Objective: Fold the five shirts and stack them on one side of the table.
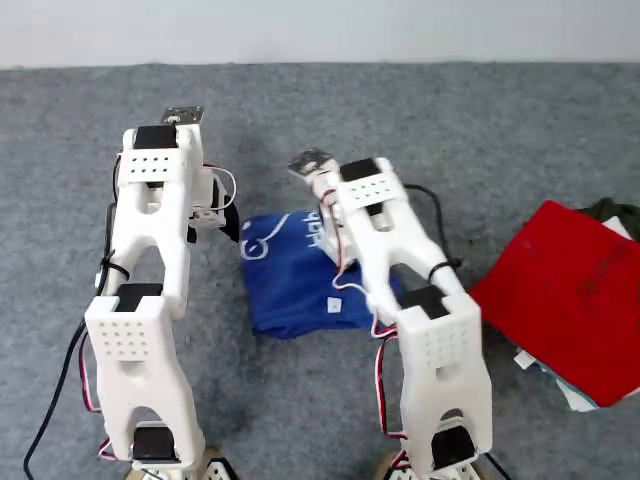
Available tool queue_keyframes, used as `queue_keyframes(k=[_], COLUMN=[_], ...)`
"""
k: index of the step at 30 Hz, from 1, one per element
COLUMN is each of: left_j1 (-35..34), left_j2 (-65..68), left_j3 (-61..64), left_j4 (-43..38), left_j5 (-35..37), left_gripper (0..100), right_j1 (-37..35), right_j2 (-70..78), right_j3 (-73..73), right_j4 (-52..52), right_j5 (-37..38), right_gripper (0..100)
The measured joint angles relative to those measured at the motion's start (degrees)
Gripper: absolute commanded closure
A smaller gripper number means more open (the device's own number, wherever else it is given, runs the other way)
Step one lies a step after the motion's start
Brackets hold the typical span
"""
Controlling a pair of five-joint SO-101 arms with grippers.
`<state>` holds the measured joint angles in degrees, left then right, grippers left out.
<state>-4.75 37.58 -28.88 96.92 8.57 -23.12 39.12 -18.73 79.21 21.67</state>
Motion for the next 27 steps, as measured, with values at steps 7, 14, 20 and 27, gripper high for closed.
queue_keyframes(k=[7,14,20,27], left_j1=[0.0,0.0,0.0,0.0], left_j2=[0.0,0.0,0.0,0.0], left_j3=[0.0,0.0,0.0,0.0], left_j4=[0.0,0.0,0.0,0.0], left_j5=[0.0,0.0,0.0,0.0], left_gripper=[75,75,75,75], right_j1=[-0.6,6.6,15.6,21.2], right_j2=[0.4,-0.2,-8.5,-19.2], right_j3=[-0.7,-8.5,-13.3,-13.4], right_j4=[-0.2,9.1,17.4,21.2], right_j5=[0.7,0.9,0.9,0.9], right_gripper=[99.0,99.0,99.0,99.0])
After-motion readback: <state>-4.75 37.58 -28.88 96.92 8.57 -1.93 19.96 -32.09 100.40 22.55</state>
